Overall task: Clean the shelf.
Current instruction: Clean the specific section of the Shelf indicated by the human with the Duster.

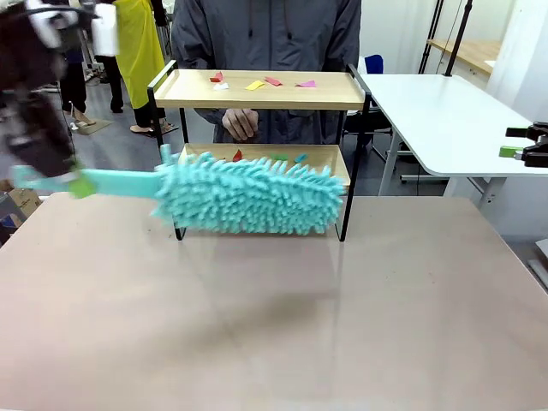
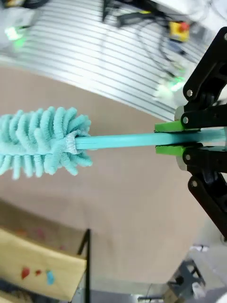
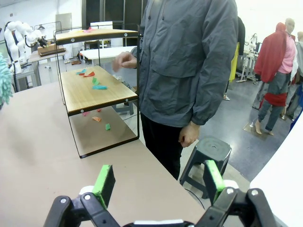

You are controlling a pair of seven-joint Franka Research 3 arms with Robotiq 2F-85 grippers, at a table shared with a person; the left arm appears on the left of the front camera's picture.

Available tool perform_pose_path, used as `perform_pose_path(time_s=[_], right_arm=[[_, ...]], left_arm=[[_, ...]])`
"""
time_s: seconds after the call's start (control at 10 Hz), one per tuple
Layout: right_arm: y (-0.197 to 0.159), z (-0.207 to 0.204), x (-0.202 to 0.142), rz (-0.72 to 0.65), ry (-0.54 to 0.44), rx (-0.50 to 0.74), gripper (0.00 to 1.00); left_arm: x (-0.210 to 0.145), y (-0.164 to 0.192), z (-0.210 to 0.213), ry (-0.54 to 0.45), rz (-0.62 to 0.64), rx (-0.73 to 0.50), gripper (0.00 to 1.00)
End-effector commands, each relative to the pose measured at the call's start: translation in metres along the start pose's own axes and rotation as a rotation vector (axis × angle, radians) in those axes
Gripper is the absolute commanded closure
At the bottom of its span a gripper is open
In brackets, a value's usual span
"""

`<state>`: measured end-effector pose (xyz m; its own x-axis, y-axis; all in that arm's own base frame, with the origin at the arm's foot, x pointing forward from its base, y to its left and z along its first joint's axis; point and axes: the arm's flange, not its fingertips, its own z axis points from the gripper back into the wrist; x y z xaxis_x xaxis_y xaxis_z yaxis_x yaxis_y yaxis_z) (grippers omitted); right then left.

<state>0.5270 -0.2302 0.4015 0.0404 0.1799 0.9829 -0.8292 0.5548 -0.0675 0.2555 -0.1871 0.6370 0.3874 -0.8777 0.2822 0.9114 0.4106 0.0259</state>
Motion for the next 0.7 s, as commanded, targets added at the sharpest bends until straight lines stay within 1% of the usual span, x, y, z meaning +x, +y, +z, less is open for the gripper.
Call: perform_pose_path(time_s=[0.0,0.1,0.2,0.3,0.5,0.6], right_arm=[[0.001,-0.002,0.003,0.005,-0.003,0.002,0.00],[0.001,-0.002,0.003,0.005,-0.003,0.002,0.00],[0.001,-0.002,0.003,0.005,-0.003,0.002,0.00],[0.001,-0.002,0.003,0.005,-0.003,0.002,0.00],[0.001,-0.002,0.003,0.005,-0.003,0.002,0.00],[0.001,-0.002,0.003,0.005,-0.003,0.002,0.00]], left_arm=[[0.029,-0.005,-0.019,-0.025,0.126,0.057,0.87],[0.041,-0.008,-0.022,0.000,0.137,0.064,0.87],[0.046,-0.008,-0.021,0.078,0.100,-0.014,0.87],[0.037,-0.006,-0.024,-0.024,0.109,0.040,0.87],[0.037,-0.006,-0.024,-0.024,0.109,0.040,0.87],[0.046,-0.008,-0.031,0.010,0.116,0.026,0.87]])
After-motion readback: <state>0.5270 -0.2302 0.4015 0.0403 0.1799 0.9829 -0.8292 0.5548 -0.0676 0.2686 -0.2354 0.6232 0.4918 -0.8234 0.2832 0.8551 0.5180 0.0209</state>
